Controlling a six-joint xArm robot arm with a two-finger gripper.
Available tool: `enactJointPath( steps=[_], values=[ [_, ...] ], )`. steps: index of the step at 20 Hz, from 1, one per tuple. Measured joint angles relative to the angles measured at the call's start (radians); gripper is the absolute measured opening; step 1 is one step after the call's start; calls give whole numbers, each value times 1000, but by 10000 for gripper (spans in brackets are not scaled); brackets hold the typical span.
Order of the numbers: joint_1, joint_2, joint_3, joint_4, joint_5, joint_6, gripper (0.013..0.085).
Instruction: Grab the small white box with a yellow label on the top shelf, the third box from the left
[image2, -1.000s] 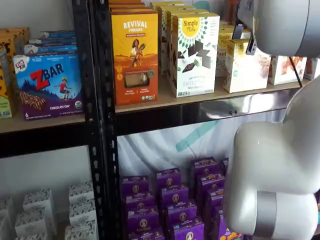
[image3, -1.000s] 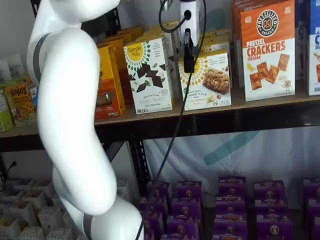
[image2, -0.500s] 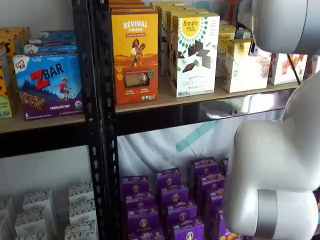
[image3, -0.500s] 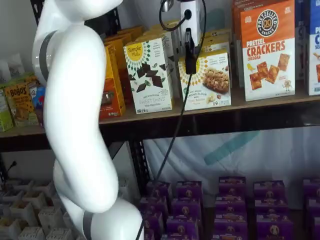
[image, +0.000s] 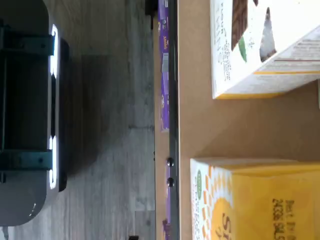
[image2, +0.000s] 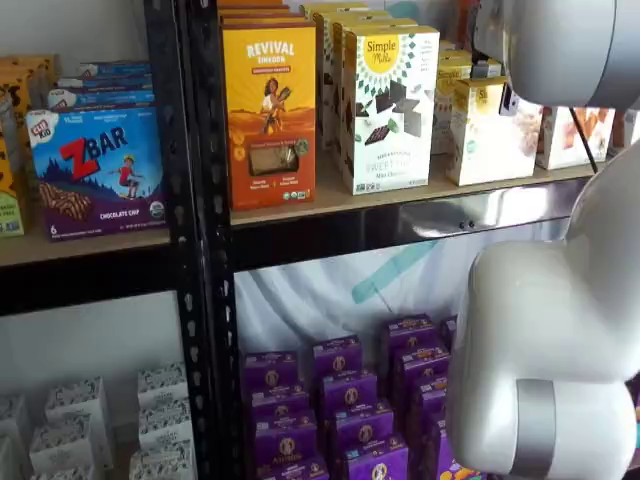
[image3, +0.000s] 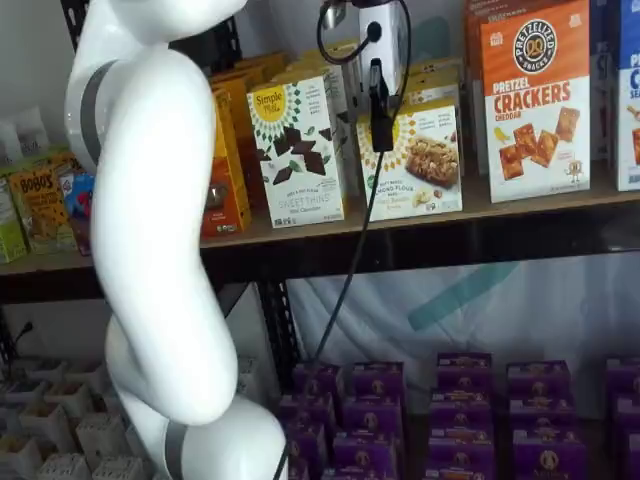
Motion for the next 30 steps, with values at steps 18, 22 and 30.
enactJointPath(
  steps=[18, 22, 30],
  values=[
    [-3, -17, 29, 24, -37, 0, 490],
    [-3, -15, 25, 26, -36, 0, 490],
    [-3, -12, 20, 28, -29, 1, 410]
  ],
)
